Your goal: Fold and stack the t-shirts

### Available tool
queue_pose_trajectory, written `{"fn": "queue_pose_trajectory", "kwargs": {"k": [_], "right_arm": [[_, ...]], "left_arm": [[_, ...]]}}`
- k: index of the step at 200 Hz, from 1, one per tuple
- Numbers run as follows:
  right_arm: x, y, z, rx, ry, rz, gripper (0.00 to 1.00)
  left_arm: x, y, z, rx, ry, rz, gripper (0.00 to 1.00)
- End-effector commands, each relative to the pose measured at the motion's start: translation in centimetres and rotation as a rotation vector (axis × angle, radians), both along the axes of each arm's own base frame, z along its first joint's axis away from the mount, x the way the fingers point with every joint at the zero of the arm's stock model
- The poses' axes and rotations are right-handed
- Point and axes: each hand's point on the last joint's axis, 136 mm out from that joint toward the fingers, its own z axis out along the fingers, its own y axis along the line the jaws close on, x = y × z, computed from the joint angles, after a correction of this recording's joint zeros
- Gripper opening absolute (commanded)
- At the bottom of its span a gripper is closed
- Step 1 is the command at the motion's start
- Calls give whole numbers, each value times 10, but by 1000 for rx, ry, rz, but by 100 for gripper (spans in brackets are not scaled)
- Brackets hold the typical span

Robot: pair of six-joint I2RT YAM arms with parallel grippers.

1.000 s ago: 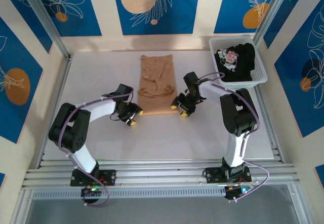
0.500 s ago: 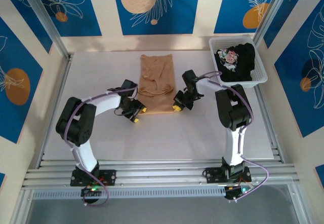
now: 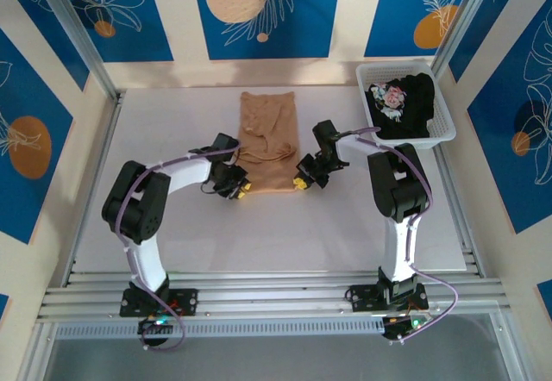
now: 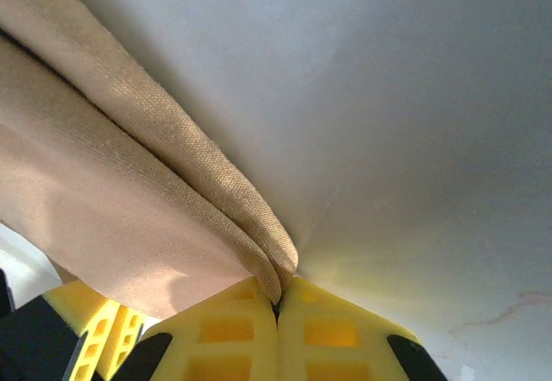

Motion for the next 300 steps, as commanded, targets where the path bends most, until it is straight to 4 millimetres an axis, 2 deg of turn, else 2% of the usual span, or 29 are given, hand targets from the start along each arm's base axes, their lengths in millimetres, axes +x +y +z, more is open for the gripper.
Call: {"fn": "queue_pose_trajectory", "kwargs": {"k": [1,15,45,69,104,119,129,137,158,175,194,242,259,276,287,300], "right_arm": [[-8,2,15,41,16,-5,0],[-6,1,19,38,3,-1,0],[9,-3,38,22,-56,11,0],[26,-10,65,13,-124,1,0],[49,-24,116,-17,-247,-40,0],[50,-30,131,-42,-280,-50,0],[46,-31,135,-51,-282,-47,0],[40,-30,133,-51,-269,-39,0],[17,-23,114,-40,-216,-10,0],[-7,-16,99,-24,-171,11,0],[-38,-13,85,-44,-131,42,0],[-135,-18,54,-85,-10,147,0],[-169,-21,50,-86,28,189,0],[-197,-23,51,-66,66,232,0],[-213,-23,58,-39,95,258,0],[-223,-22,75,-8,82,277,0]], "left_arm": [[56,-14,13,-11,-213,-16,9],[61,-16,24,-1,-247,-46,0],[59,-8,58,44,-309,-96,0],[61,-6,106,55,-414,-149,0],[73,-13,190,22,-644,-214,0],[72,-15,210,4,-700,-234,0],[67,-15,206,5,-674,-247,0],[60,-15,196,2,-639,-263,0],[32,-12,149,-16,-503,-280,0],[3,-4,122,-10,-423,-280,0],[-34,7,101,-7,-344,-287,0],[-138,22,59,-79,-109,-395,0],[-164,22,57,-116,-82,-428,0],[-184,20,68,-159,-82,-466,0],[-193,17,83,-190,-108,-492,0],[-197,13,106,-234,-161,-503,0]]}}
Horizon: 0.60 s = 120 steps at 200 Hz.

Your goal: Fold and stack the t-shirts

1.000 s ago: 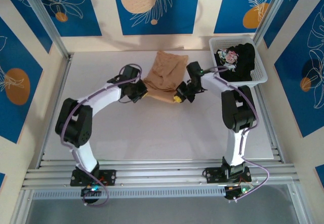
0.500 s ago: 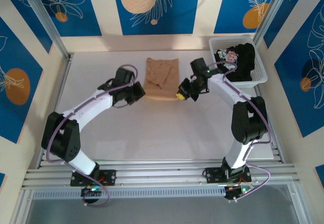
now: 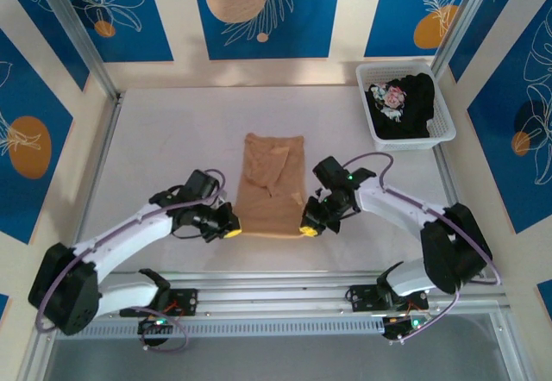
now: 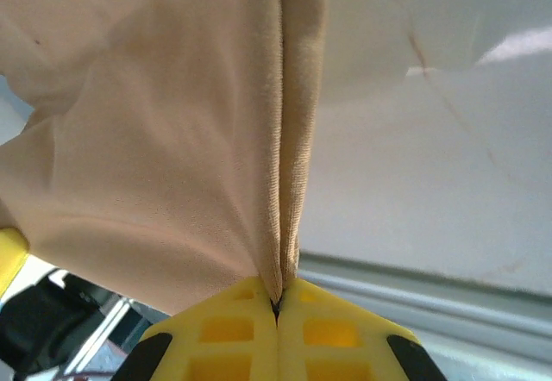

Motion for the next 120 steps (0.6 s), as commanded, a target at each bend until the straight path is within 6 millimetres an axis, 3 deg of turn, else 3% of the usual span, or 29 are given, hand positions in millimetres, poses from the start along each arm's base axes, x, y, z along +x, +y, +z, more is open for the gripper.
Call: {"fn": "queue_pose_trajectory", "kwargs": {"k": [1,37,66,97,120], "right_arm": [[-36,-13,17,-9,79,22,0],[-33,-14,66,43,39,-25,0],[0,-9,94,113,7,-105,0],[61,-11,110,130,-15,-192,0],[118,-7,100,135,-23,-218,0]], "left_arm": [[-24,1,30,-60,5,-29,0],[-7,-2,90,-128,-140,18,0],[35,-13,119,-112,-228,69,0],[87,-18,111,-54,-182,157,0],[136,-24,91,-68,-145,221,0]]}}
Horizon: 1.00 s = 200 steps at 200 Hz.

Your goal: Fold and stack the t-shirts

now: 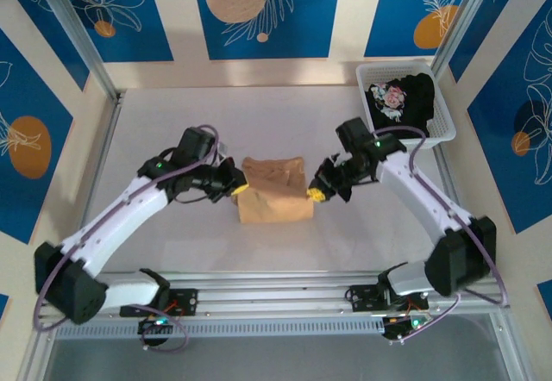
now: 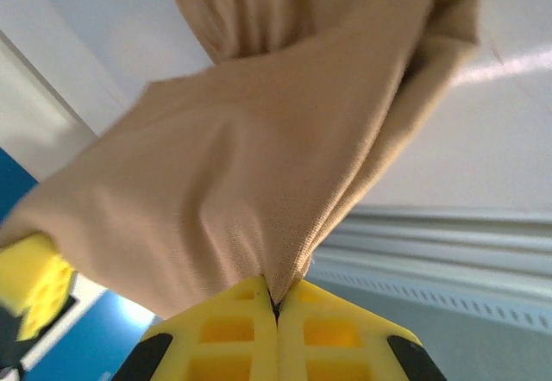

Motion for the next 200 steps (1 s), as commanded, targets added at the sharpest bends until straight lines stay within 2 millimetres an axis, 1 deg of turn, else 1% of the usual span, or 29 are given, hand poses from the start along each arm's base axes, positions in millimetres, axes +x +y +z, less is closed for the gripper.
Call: {"fn": "queue_pose_trajectory", "kwargs": {"k": [1,2,5,11,25,32,36,44,51,52,53,58,63,70,78,87,98,105,112,120,126,138,146,156,159,163,179,194,200], "right_arm": [[45,4,-7,25,21,-13,0],[47,4,-7,25,22,-14,0],[55,5,-10,27,22,-18,0],[73,7,-16,32,23,-31,0],[114,12,-31,48,20,-50,0],[135,12,-41,38,19,-59,11],[147,12,-47,31,18,-61,19],[172,14,-57,23,-11,-55,36],[192,15,-63,11,-47,-43,46],[192,15,-72,3,-29,-41,46],[197,15,-65,6,-57,-39,48],[208,15,-68,-14,-80,-30,52],[217,13,-71,-37,-97,-19,55],[229,14,-66,-53,-145,-1,61],[236,11,-58,-73,-181,9,64],[238,8,-48,-91,-218,24,66],[232,3,-36,-113,-253,41,66],[225,-1,-30,-131,-269,49,66],[214,-5,-26,-147,-277,56,66],[201,-9,-21,-149,-294,56,64],[188,-11,-22,-144,-292,56,62],[159,-15,-19,-123,-299,41,60],[139,-19,-19,-117,-296,24,60],[114,-24,-18,-103,-295,6,60],[106,-25,-16,-98,-299,0,60],[97,-27,-15,-91,-302,-11,60],[63,-33,-12,-53,-296,-53,60],[39,-37,-11,-19,-288,-78,60],[31,-38,-11,-8,-284,-84,60]], "left_arm": [[49,1,-15,-1,16,85,0],[51,1,-18,4,21,89,0],[59,2,-18,5,16,100,0],[74,4,-29,17,31,120,0],[113,3,-46,1,59,150,0],[130,2,-59,-1,85,161,1],[139,1,-66,3,100,165,5],[154,1,-82,12,141,173,18],[166,2,-96,28,170,182,33],[167,2,-97,31,172,183,34],[169,3,-98,34,172,186,36],[175,6,-103,56,176,193,43],[180,9,-105,81,170,200,48],[187,14,-102,108,150,209,51],[189,20,-93,141,122,222,54],[186,26,-80,174,90,236,54],[174,29,-65,202,56,244,54],[161,27,-59,205,50,242,54],[146,21,-54,191,47,239,53],[127,9,-50,166,50,228,52],[111,-2,-49,145,59,221,51],[78,-25,-51,105,89,225,51],[56,-38,-57,79,129,249,51],[33,-46,-68,59,185,305,52],[27,-47,-71,56,200,329,55],[20,-49,-75,49,215,366,56],[3,-55,-88,-3,242,519,61],[0,-67,-98,-60,245,609,61],[1,-72,-104,-69,255,624,63]]}}
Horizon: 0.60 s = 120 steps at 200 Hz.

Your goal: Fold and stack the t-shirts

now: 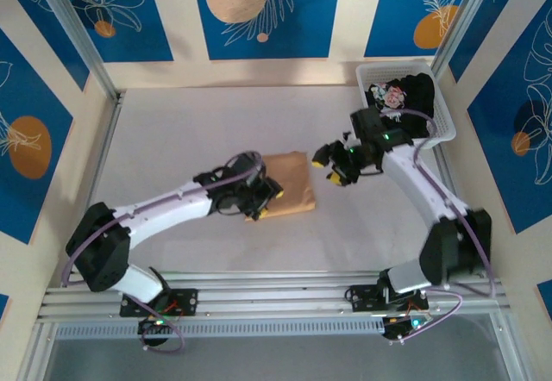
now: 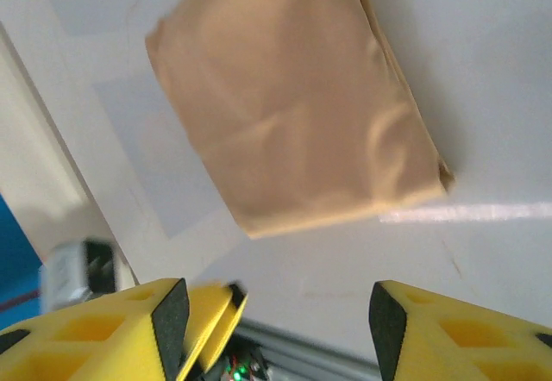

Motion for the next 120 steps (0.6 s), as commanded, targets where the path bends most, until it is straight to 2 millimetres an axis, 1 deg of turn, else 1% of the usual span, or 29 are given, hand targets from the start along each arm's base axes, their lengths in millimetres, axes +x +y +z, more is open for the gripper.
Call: {"fn": "queue_pose_trajectory", "kwargs": {"k": [1,20,43,56,76,88,100,113,120], "right_arm": [[-23,1,1,78,8,-40,60],[-43,-3,2,87,18,-43,60],[-55,-6,5,91,20,-25,60],[-59,-7,8,92,13,-12,60],[-62,-9,12,97,9,-5,60],[-63,-11,15,99,2,-4,60],[-65,-12,16,105,0,-2,59],[-67,-13,16,109,3,-2,60],[-68,-13,15,112,4,-1,60]], "left_arm": [[21,-6,-10,-106,28,351,63],[22,-25,-29,-134,79,392,65],[20,-38,-51,-142,137,473,66],[20,-41,-62,-147,150,531,65],[29,-39,-75,-151,134,603,62],[38,-38,-81,-161,114,648,56],[49,-34,-86,-162,79,693,42],[59,-28,-89,-157,58,726,26],[66,-22,-92,-153,41,744,19]]}}
